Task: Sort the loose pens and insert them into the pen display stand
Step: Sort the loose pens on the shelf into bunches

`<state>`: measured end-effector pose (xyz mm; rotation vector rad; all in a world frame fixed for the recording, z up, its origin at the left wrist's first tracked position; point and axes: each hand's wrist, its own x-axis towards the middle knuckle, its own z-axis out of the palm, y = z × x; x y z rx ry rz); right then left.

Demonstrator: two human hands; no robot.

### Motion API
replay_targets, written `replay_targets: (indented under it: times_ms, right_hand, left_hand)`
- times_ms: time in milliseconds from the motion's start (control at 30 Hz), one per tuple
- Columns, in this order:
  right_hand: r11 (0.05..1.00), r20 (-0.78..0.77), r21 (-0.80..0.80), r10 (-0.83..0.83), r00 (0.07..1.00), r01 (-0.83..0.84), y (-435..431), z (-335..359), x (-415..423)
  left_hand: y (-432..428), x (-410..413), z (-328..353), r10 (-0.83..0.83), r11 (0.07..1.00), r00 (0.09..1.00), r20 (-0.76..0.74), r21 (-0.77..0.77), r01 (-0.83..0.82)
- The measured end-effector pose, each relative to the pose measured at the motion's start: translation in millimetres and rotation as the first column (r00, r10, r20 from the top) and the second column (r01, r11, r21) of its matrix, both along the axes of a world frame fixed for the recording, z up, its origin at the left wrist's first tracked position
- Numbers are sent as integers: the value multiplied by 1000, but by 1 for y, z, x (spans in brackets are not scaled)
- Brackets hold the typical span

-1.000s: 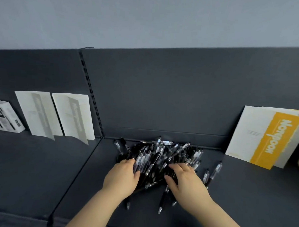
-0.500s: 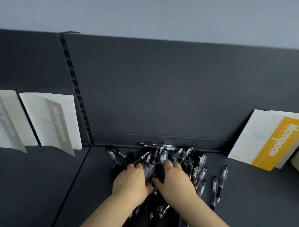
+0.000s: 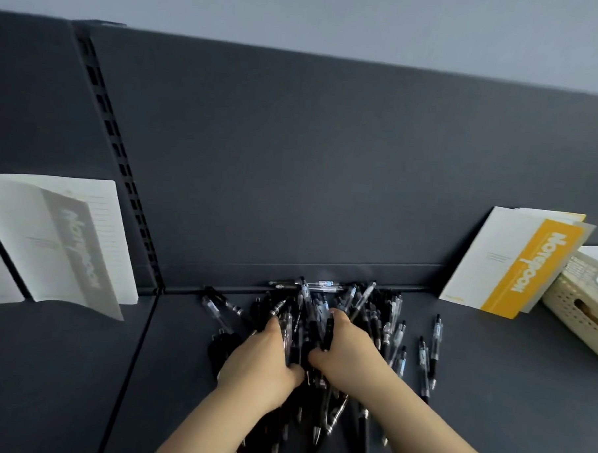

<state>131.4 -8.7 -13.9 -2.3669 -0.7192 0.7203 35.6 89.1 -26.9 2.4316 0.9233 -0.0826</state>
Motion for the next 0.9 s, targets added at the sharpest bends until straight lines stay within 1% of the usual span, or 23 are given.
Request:
replay_targets:
  times_ms: [67, 133, 200, 267, 367, 467, 533, 633, 700, 767, 833, 900]
  right_hand:
    - [998, -63, 46, -34, 997, 37, -5, 1, 4]
    - [986, -178, 119, -92, 980, 114, -13, 1, 10]
    - [958, -301, 191, -150, 942, 214, -22, 2, 16]
    - [926, -393, 254, -163, 905, 278, -31, 5, 22]
    - [903, -519, 328, -73, 852, 277, -45, 12, 28]
    - [870, -629, 406, 45, 776, 279, -57, 17, 35]
    - [852, -654, 449, 108, 749, 269, -63, 20, 39]
    - [823, -667, 498, 162, 727, 274, -73, 23, 49]
    - [798, -664, 533, 189, 723, 281, -81, 25, 53]
    - [779, -636, 570, 220, 739, 259, -91, 24, 56]
    - [770, -583, 601, 237, 777, 215, -102, 21, 59]
    - [769, -515, 617, 232, 825, 169, -115, 16, 65]
  left_hand:
    - [2, -1, 0, 30, 998, 998, 63, -57, -26]
    - [5, -4, 1, 82, 986, 988, 132, -156, -61]
    - [9, -6, 3, 141, 958, 970, 200, -275, -83]
    - [11, -8, 6, 208, 922, 941, 267, -374, -98]
    - [11, -11, 12, 307, 865, 890, 337, -488, -113]
    - [5, -10, 19, 456, 759, 807, 375, -637, -133]
    - [-3, -9, 26, 544, 677, 745, 387, -727, -117]
    - [-31, 5, 36, 620, 559, 689, 376, -827, -51]
    - [-51, 20, 36, 672, 458, 657, 342, -889, -6]
    - [-74, 37, 35, 705, 382, 635, 316, -923, 34]
    - [-100, 56, 37, 725, 336, 618, 306, -939, 71]
    - [-124, 73, 37, 741, 346, 587, 325, -935, 80]
